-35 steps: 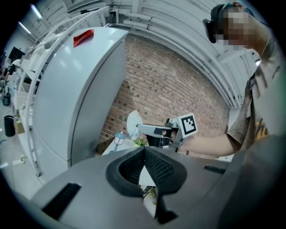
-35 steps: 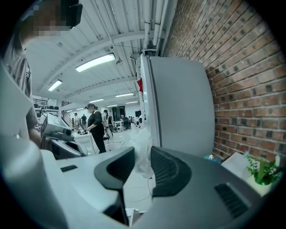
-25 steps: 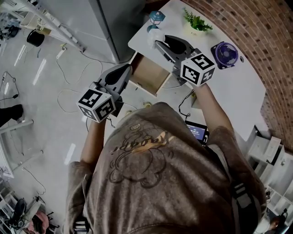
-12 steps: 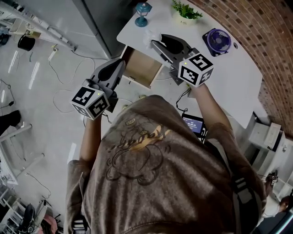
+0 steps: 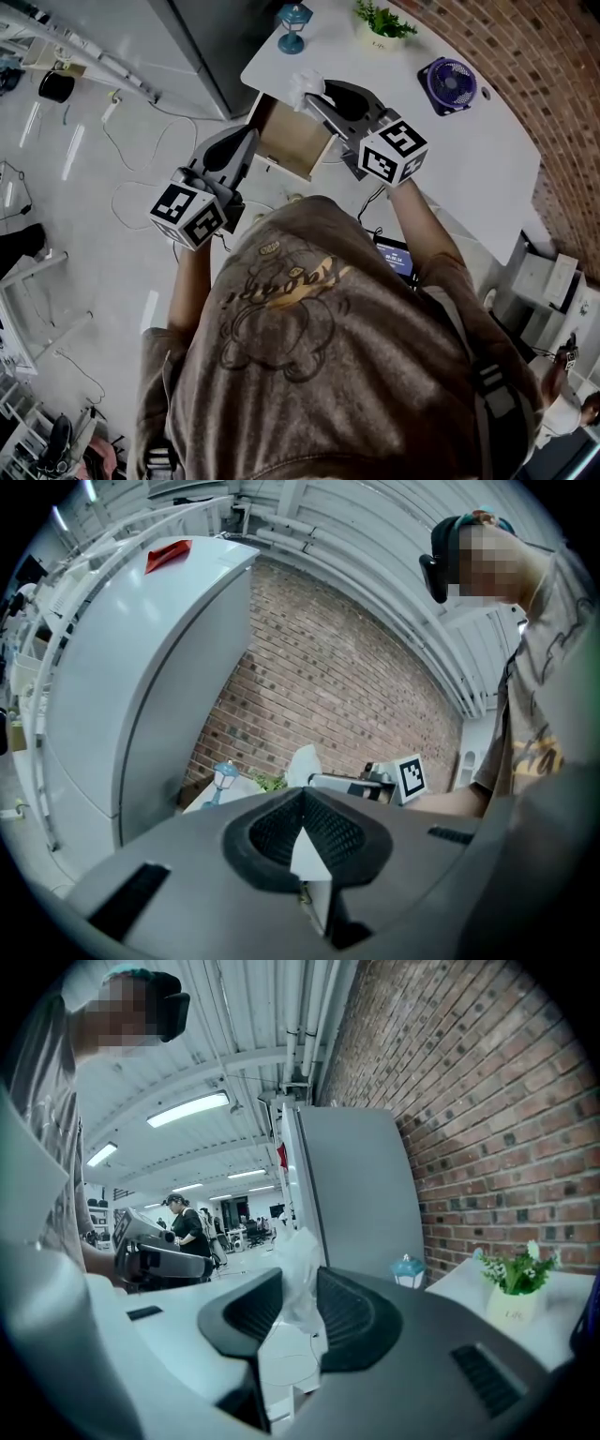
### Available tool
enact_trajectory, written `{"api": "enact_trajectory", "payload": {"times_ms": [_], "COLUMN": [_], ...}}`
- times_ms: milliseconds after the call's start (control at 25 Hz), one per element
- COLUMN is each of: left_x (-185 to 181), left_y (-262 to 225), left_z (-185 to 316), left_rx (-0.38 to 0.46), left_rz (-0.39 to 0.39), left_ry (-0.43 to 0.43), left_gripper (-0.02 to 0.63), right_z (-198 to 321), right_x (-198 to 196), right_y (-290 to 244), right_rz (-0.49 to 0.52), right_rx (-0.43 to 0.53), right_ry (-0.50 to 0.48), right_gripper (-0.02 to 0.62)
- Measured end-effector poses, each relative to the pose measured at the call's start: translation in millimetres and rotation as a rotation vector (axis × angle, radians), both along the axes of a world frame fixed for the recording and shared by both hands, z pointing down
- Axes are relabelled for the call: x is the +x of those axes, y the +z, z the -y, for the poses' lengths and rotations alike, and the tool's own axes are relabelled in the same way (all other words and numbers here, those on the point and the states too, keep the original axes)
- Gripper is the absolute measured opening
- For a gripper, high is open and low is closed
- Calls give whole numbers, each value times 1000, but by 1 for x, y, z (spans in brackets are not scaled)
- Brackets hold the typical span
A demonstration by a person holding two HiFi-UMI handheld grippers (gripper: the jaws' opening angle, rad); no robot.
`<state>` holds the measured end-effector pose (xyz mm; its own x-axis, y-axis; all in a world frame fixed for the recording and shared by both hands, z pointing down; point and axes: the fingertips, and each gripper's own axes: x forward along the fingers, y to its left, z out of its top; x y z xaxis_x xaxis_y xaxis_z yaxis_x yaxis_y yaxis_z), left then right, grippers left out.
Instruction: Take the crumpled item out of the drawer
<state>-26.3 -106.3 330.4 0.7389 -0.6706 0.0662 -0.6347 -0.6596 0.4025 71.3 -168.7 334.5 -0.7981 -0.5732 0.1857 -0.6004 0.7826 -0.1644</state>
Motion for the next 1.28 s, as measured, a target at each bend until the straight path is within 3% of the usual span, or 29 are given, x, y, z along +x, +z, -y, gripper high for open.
{"api": "enact_trajectory", "payload": {"times_ms": [880,1280], "left_x": [8,11], "left_y": [10,12], "left_z": [-15,-17], "left_rx": [12,9], "left_rz": [29,31], "left_ry": [46,61], "left_gripper": [8,8], "right_z": [-6,-9], "right_x": [-13,-12], "right_y": [65,62], "right_rz": [13,13], "right_rx": [-122,-119], "right_ry": [-13,-11], "right_gripper": [115,115]}}
